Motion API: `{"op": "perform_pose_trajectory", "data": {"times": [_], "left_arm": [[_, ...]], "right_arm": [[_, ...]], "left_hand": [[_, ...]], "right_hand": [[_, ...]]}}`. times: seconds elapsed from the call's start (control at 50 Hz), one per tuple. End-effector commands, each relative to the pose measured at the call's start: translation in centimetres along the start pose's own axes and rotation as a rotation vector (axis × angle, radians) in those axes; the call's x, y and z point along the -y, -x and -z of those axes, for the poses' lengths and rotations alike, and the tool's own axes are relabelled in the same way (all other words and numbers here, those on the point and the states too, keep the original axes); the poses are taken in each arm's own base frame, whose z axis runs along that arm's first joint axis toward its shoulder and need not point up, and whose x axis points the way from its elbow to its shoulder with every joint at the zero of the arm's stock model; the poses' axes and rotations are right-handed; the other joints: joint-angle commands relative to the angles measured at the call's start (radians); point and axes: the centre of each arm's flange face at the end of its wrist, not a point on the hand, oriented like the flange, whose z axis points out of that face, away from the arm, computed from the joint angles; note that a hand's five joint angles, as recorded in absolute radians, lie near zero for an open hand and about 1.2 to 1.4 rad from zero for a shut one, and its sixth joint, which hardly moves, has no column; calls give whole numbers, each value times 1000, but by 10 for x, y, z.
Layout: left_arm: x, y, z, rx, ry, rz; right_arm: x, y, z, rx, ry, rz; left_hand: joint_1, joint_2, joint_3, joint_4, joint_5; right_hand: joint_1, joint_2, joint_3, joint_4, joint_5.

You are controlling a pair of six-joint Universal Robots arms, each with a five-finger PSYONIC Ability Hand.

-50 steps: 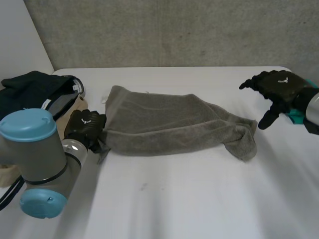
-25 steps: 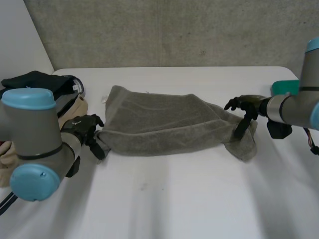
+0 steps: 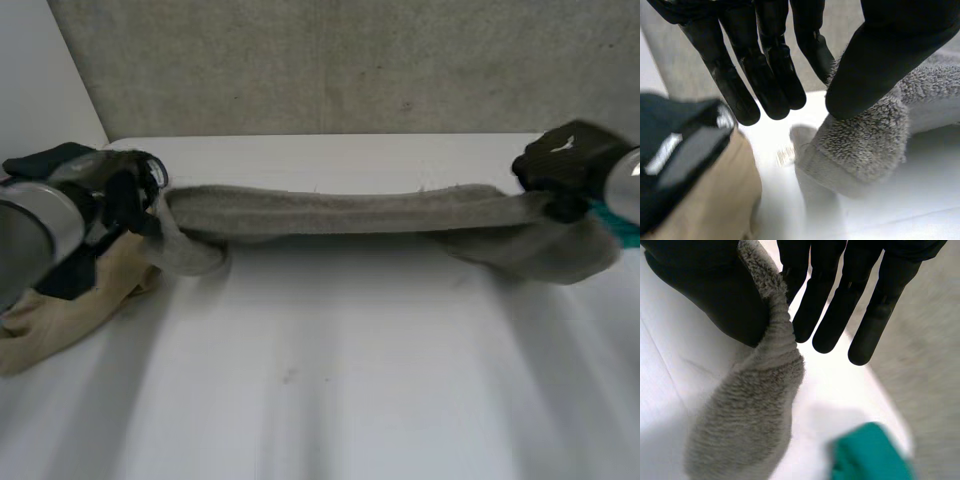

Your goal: Fold the laundry.

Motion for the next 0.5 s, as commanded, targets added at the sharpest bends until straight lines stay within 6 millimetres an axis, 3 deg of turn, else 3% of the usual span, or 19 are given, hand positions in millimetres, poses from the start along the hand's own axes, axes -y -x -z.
{"op": "perform_pose_trajectory", "data": {"times": [0.02, 0.12, 0.22, 0.28, 0.34, 0.4, 0.48, 0.5], "left_arm": [[14, -4, 37, -109, 22, -164], [-3, -5, 35, -137, 100, -306], [-40, -3, -1, -115, 238, -407], [-51, 1, -29, -65, 262, -442], [-49, 3, -49, -25, 241, -463], [-30, -3, -69, -4, 136, -502], [23, -15, -85, 16, -152, -521], [51, -20, -87, 35, -303, -510]], "right_arm": [[8, -6, 48, -61, -28, 140], [-14, 7, 42, 43, 42, 208], [-39, 28, 11, 154, 101, 259], [-49, 28, -16, 133, 119, 237], [-48, 23, -36, 67, 104, 202], [-33, 8, -56, -55, 18, 167], [15, -27, -71, -293, -231, 124], [37, -45, -70, -406, -360, 93]], "left_hand": [[260, 203, 209, 198, 242], [260, 203, 209, 198, 242], [260, 203, 209, 198, 242], [260, 203, 209, 198, 242], [260, 203, 209, 198, 242], [260, 203, 209, 198, 242], [260, 203, 209, 198, 242], [260, 203, 209, 198, 242]], "right_hand": [[278, 219, 212, 202, 238], [278, 219, 212, 202, 238], [278, 219, 212, 202, 238], [278, 219, 212, 202, 238], [278, 219, 212, 202, 238], [278, 219, 212, 202, 238], [278, 219, 212, 202, 238], [278, 219, 212, 202, 238]]}}
